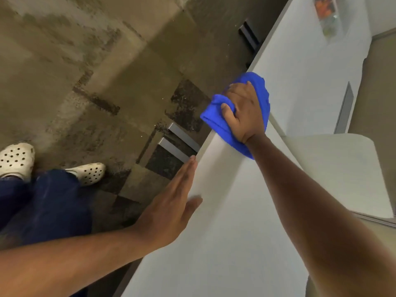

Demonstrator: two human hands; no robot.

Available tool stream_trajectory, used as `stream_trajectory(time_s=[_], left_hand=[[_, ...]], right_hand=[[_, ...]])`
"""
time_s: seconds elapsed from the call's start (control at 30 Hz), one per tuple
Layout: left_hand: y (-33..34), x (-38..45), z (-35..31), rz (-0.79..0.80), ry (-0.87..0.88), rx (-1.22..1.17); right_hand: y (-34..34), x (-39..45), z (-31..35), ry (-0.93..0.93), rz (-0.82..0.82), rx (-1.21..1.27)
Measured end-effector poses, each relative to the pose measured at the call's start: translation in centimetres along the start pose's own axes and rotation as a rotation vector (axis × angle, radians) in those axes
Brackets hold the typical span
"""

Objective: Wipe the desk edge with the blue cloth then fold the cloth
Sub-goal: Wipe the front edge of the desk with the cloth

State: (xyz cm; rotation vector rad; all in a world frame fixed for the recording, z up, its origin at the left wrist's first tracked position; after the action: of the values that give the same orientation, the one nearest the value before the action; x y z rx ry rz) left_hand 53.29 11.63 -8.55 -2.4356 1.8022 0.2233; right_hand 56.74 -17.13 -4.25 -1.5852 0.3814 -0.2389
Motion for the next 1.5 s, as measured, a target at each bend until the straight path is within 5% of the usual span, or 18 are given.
stream_trajectory(time_s=[0.17,0.3,0.8,1.1,1.27,1.37,1.5], left_hand=[[0.0,0.2,-0.2,0.011,-0.058,-0.058],[0.1,0.3,-0.1,-0.002,-0.047,-0.025],[0.0,0.1,-0.1,0.008,-0.059,-0.030],[0.4,0.1,0.6,-0.011,-0.051,0.001],[0.5,0.1,1.0,-0.039,-0.013,-0.001],[0.3,0.1,1.1,-0.046,-0.012,-0.001],[0.4,0.1,1.1,-0.041,-0.019,-0.003]], right_hand=[[0.9,-4.1,4.0,0.593,-0.062,0.097],[1.9,-7.2,6.4,0.774,-0.051,0.131],[-0.6,1.4,1.6,0.489,-0.071,0.013],[0.7,-6.7,7.5,-0.021,0.019,0.037],[0.3,-4.2,4.7,-0.397,0.072,-0.047],[0.5,-0.8,1.9,-0.341,0.064,-0.108],[0.3,1.0,-0.5,-0.004,-0.089,-0.010]])
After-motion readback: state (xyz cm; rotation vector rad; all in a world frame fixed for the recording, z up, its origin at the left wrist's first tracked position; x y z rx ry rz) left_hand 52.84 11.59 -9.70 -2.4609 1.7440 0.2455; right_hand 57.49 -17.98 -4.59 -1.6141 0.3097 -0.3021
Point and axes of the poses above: each hand's wrist, its own x-axis towards the middle knuckle, its own y-axis out of the palm, z = x × y, the point moved 4 cm from there along x, towards the middle knuckle, and after that the axes turned 8 degrees about -x, right-handed, at the moved point
